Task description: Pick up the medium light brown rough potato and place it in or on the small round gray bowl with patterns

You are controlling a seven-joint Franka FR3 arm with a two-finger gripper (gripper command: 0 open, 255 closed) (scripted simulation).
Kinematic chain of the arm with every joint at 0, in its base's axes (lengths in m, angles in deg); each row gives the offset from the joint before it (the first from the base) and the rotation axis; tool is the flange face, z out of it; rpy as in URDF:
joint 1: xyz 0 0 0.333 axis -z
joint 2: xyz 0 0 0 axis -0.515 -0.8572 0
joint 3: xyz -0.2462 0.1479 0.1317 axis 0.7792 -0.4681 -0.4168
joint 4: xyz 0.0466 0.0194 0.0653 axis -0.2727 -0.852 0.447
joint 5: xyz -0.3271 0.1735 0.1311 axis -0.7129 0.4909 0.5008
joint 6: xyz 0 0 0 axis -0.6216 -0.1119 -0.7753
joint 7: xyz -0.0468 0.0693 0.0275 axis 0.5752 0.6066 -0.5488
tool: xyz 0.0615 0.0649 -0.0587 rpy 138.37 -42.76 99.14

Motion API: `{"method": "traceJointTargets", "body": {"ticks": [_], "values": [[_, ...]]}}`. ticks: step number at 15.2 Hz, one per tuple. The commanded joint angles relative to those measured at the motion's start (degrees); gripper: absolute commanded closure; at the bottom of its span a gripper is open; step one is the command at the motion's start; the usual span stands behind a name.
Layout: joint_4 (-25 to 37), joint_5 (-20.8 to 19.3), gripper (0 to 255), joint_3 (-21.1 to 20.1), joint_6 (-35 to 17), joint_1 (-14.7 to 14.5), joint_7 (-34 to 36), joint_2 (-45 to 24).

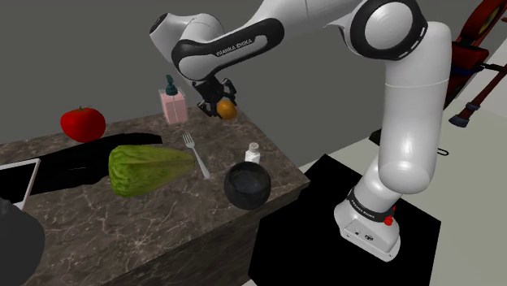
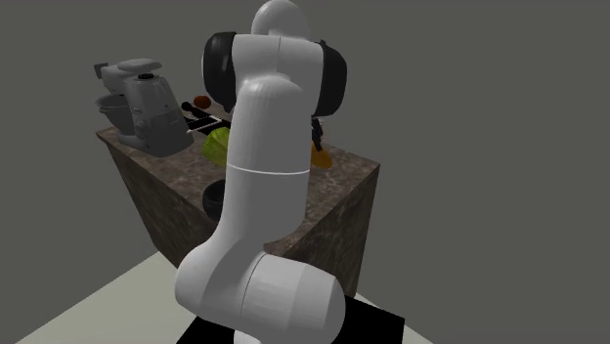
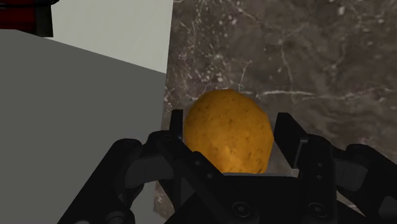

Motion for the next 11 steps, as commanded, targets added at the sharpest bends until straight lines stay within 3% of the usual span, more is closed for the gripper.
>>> {"method": "traceJointTargets", "body": {"ticks": [1, 11], "values": [[1.2, 0.1, 255, 0.0, 1.4, -0.1, -0.7, 0.3], [6.7, 0.4, 255, -0.2, 7.6, -0.6, -3.4, 1.7]]}}
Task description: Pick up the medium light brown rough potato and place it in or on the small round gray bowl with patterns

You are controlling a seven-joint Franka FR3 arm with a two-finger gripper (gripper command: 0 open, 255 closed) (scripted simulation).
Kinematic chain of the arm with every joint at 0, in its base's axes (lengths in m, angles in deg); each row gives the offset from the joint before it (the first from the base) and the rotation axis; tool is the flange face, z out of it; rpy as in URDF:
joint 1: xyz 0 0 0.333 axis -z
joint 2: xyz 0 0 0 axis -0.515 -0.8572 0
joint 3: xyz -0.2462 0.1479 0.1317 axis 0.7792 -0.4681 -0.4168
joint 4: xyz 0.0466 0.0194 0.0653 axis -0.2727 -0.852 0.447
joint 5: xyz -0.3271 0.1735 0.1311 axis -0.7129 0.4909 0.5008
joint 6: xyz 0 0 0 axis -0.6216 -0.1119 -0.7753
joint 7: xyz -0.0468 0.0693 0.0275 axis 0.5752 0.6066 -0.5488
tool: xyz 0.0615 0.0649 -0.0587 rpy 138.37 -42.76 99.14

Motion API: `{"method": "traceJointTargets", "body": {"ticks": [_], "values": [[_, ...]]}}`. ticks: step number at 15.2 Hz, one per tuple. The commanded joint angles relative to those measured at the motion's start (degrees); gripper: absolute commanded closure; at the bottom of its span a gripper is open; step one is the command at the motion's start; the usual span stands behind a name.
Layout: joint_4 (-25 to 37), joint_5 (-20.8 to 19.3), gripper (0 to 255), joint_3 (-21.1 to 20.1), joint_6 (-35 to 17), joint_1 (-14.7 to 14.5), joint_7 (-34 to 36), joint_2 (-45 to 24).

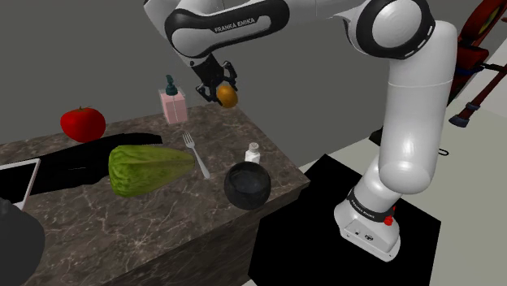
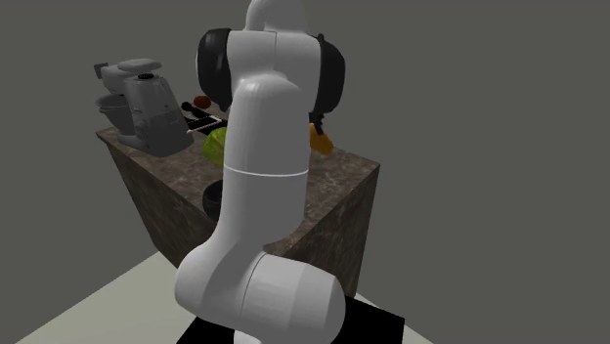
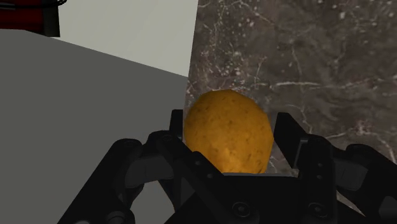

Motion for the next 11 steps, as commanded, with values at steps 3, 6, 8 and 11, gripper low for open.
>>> {"method": "traceJointTargets", "body": {"ticks": [3, 6, 8, 11], "values": [[2.7, 0.0, 255, -0.1, 2.8, -0.4, -1.1, 0.2], [4.5, -0.1, 255, -0.1, 4.4, -0.6, -1.8, 0.3], [0.2, 1.5, 255, -1.0, 3.8, -0.9, 0.2, 3.4], [-5.3, 3.9, 255, -2.4, 3.3, -1.7, 3.0, 7.6]]}}
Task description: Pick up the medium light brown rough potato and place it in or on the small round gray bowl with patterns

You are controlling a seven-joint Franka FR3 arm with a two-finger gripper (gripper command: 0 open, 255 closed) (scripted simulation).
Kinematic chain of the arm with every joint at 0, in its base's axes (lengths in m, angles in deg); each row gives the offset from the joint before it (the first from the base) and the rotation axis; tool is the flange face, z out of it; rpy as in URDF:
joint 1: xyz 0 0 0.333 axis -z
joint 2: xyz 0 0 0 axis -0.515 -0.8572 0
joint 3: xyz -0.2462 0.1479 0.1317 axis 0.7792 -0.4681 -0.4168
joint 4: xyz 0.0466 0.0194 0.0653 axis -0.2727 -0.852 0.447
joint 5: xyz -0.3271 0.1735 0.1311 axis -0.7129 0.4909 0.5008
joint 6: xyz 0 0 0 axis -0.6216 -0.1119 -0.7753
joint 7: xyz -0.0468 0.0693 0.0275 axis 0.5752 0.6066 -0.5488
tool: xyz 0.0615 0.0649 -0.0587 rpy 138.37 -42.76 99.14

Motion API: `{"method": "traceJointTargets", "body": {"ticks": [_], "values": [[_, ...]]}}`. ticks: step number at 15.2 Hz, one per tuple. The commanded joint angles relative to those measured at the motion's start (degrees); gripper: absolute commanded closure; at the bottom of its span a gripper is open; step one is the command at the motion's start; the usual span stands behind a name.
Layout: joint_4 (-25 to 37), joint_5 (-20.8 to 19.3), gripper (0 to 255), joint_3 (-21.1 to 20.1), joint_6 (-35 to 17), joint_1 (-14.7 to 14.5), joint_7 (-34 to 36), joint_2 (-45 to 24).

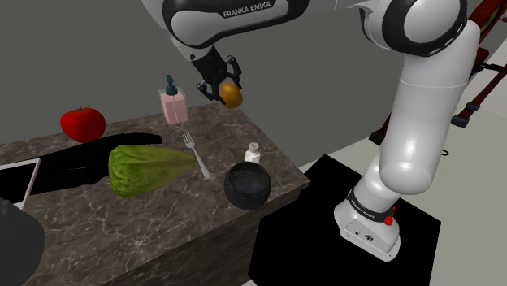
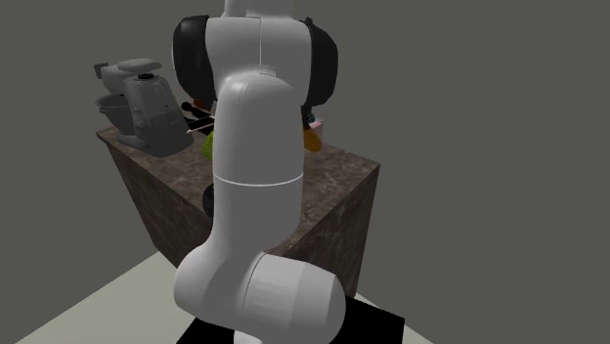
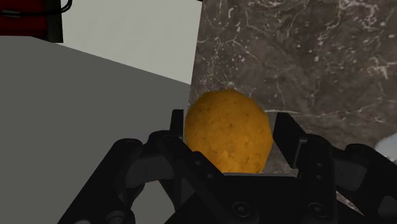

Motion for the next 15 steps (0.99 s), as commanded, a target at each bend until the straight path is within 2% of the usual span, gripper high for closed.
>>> {"method": "traceJointTargets", "body": {"ticks": [1, 8, 15], "values": [[-3.0, 1.6, 255, -0.9, -0.1, -0.6, 1.8, 2.5], [-12.1, 7.6, 255, -4.3, 0.0, -3.5, 8.1, 10.4], [-17.5, 13.9, 255, -8.2, 1.1, -7.4, 15.0, 15.8]]}}
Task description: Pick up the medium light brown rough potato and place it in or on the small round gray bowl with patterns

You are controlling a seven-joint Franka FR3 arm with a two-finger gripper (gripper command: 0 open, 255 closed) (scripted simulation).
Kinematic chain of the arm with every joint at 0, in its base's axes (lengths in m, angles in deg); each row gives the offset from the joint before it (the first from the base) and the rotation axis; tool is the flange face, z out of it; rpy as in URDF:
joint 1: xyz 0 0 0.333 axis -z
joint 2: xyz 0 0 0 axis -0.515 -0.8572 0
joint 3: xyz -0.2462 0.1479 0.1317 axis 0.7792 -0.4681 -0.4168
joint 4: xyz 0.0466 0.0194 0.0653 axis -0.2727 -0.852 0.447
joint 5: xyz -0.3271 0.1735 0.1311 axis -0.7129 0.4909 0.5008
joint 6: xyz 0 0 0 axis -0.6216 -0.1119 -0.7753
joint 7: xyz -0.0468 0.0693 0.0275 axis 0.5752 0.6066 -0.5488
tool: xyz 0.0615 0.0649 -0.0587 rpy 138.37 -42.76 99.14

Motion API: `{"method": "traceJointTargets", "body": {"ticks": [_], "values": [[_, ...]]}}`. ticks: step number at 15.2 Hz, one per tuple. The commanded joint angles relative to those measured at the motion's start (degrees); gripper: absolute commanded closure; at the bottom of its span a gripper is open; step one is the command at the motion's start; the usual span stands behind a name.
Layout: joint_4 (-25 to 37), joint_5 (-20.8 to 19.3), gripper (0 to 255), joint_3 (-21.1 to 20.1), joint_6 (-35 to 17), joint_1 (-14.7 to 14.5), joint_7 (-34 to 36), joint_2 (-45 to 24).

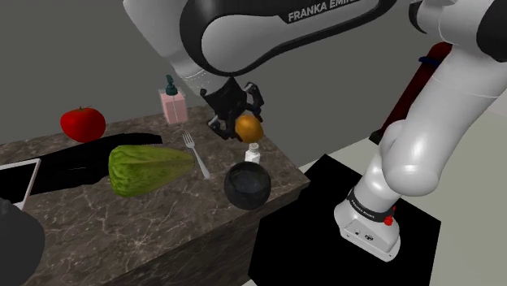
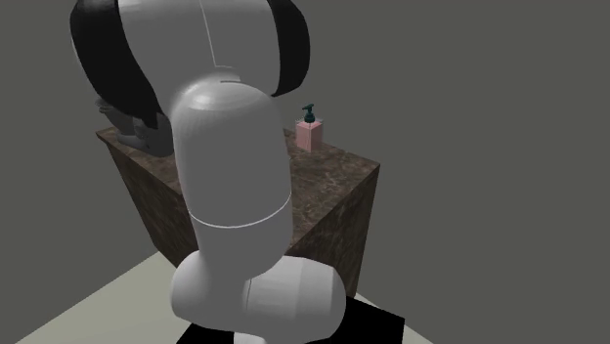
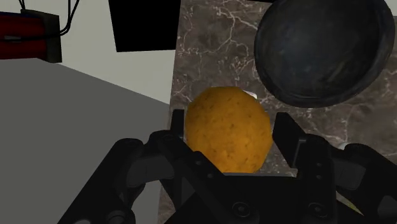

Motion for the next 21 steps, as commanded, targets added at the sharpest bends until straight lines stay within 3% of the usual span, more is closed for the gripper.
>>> {"method": "traceJointTargets", "body": {"ticks": [1, 6, 21], "values": [[-0.2, 1.7, 255, -1.3, 0.9, -1.3, 2.3, 0.7], [-1.6, 6.2, 255, -4.5, 2.1, -4.4, 8.1, 2.7], [-10.3, 5.3, 255, -4.8, -8.7, -4.6, 10.6, -0.2]]}}
